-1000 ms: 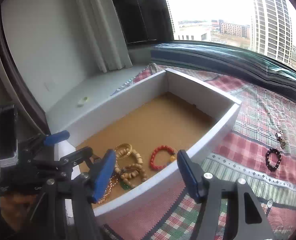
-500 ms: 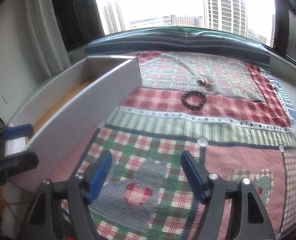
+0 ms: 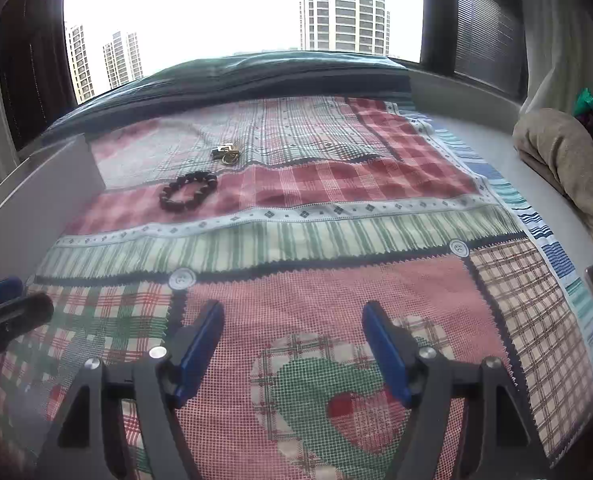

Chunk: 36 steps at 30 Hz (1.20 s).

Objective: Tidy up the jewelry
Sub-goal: 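Grasp the black bead bracelet with the left gripper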

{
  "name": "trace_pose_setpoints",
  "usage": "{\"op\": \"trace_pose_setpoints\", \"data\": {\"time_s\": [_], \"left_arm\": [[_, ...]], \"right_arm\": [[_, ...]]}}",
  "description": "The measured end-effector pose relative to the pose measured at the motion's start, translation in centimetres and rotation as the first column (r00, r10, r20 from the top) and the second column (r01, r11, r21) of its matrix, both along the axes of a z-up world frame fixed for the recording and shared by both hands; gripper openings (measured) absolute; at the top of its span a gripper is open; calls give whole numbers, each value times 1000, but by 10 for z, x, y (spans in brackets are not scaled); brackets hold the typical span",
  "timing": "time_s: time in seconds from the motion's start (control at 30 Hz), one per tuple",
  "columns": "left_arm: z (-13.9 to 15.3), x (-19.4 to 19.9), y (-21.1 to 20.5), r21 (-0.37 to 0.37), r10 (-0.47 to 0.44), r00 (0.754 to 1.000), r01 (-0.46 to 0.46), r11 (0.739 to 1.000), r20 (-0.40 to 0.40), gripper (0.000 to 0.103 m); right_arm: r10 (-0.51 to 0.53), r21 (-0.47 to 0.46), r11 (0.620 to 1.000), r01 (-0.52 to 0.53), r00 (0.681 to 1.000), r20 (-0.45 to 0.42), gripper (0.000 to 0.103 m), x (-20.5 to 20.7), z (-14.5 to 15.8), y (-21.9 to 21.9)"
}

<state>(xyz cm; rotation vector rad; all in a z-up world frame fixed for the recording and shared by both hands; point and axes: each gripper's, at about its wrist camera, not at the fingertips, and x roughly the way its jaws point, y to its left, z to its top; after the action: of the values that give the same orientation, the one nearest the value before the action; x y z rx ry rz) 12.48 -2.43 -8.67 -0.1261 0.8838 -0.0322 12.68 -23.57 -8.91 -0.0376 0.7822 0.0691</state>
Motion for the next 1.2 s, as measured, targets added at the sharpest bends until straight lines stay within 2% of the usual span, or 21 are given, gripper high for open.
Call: {"op": "trace_pose_setpoints", "data": {"time_s": [0.13, 0.4, 0.47, 0.63, 0.73, 0.83, 1.2], "left_arm": [[-14, 12, -6, 64, 7, 1000, -8, 998, 8, 95], [-30, 29, -12, 72, 18, 1000, -17, 997, -12, 95], [-35, 32, -13, 73, 15, 999, -12, 997, -31, 95], [-40, 34, -15, 76, 5, 999, -1, 997, -47, 102], [-41, 36, -21, 114, 7, 998, 0, 994, -57, 103], [-42, 38, -22, 110, 12, 998, -5, 994, -59, 103], [-42, 37, -23, 109, 14, 998, -7, 994, -60, 103]], "right_arm": [[-17, 8, 1000, 18, 1000, -19, 73, 9, -13, -6], [-25, 38, 999, 28, 998, -59, 73, 11, -23, -12], [-34, 40, 999, 37, 997, -69, 79, 11, -24, -14], [-43, 14, 999, 45, 994, -104, 82, 17, -30, -11], [-43, -11, 999, 42, 993, -111, 84, 18, -31, -7], [-41, -41, 998, 37, 992, -119, 87, 18, -33, -2], [-43, -39, 998, 38, 992, -121, 88, 18, -33, -2]]}}
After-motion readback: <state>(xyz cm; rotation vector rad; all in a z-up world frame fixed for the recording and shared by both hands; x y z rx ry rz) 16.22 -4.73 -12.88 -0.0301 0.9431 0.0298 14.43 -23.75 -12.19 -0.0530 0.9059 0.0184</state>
